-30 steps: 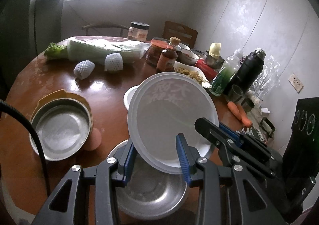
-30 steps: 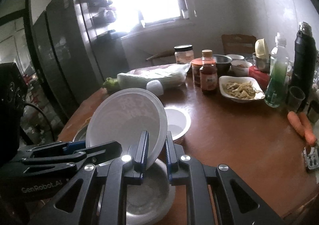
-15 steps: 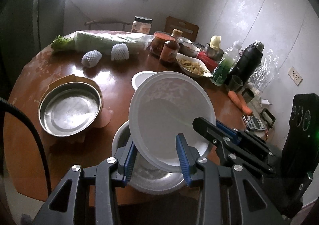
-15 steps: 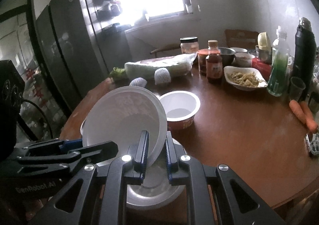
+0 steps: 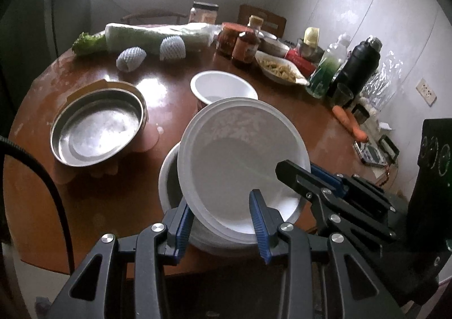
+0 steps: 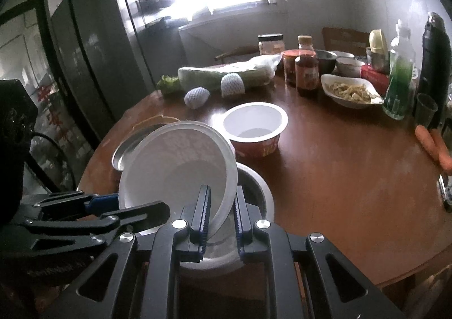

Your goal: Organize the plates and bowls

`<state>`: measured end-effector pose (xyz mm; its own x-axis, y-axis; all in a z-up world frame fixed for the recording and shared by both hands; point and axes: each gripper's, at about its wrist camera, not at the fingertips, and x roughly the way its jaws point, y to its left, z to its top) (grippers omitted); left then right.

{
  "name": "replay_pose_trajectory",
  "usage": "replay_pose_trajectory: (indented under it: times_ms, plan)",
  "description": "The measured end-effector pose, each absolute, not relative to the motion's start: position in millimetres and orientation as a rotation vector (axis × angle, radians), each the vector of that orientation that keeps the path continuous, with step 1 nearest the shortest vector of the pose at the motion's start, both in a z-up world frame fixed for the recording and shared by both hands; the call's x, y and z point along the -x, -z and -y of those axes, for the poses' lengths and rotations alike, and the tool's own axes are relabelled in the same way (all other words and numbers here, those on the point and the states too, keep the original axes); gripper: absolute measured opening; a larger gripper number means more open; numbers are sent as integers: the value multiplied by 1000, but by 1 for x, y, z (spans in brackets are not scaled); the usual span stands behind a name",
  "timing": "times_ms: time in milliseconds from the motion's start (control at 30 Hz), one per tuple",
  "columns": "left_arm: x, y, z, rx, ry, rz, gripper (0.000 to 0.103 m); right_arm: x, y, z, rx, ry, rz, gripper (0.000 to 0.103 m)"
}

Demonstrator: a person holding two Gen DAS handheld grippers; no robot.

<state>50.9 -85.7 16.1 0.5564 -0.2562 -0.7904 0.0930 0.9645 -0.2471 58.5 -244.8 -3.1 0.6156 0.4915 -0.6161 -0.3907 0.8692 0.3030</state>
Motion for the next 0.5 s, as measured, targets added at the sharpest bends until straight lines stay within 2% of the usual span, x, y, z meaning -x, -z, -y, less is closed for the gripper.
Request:
replay_pose_trajectory:
  times_ms: [500]
  plan:
    - [-59, 6, 89, 169, 199, -1027, 39, -66, 29, 243, -150, -506, -835, 17]
